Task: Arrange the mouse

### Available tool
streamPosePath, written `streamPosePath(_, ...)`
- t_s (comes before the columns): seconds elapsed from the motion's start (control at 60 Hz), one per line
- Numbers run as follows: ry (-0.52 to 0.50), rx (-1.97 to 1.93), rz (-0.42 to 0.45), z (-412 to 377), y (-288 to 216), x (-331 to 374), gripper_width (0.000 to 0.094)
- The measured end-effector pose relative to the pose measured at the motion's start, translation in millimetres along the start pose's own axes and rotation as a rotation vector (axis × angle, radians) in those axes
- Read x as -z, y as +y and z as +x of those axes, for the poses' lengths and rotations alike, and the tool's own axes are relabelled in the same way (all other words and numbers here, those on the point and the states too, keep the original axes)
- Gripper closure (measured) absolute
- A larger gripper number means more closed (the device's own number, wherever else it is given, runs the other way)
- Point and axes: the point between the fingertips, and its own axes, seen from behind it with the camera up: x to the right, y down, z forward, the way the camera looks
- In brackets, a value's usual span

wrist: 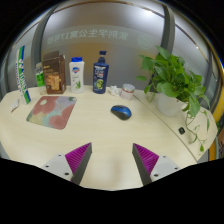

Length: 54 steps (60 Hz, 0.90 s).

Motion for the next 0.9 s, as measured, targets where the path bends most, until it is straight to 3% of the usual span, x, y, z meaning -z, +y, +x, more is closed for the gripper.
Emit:
streamPosePath(0.133, 0.029, 0.002, 0.051, 38.2, -35.1, -78.4, 0.0101)
streamPosePath(0.3, 0.022, -0.004, 0.037, 56.6, -55.8, -151.4, 0.0102)
streamPosePath(0.65, -0.020, 0.017, 0.069, 72.1, -103.3, -220.9, 0.0130)
streamPosePath(0.767, -0.062, 0.003, 0.084, 67.6, -113.3, -234.8, 0.0250)
streamPosePath(0.833, -0.112, -0.014, 0.082, 56.6, -114.2, -237.5, 0.0448)
streamPosePath(0.9, -0.099, -0.003, 0.087, 57.3, -115.5, -237.4, 0.0477)
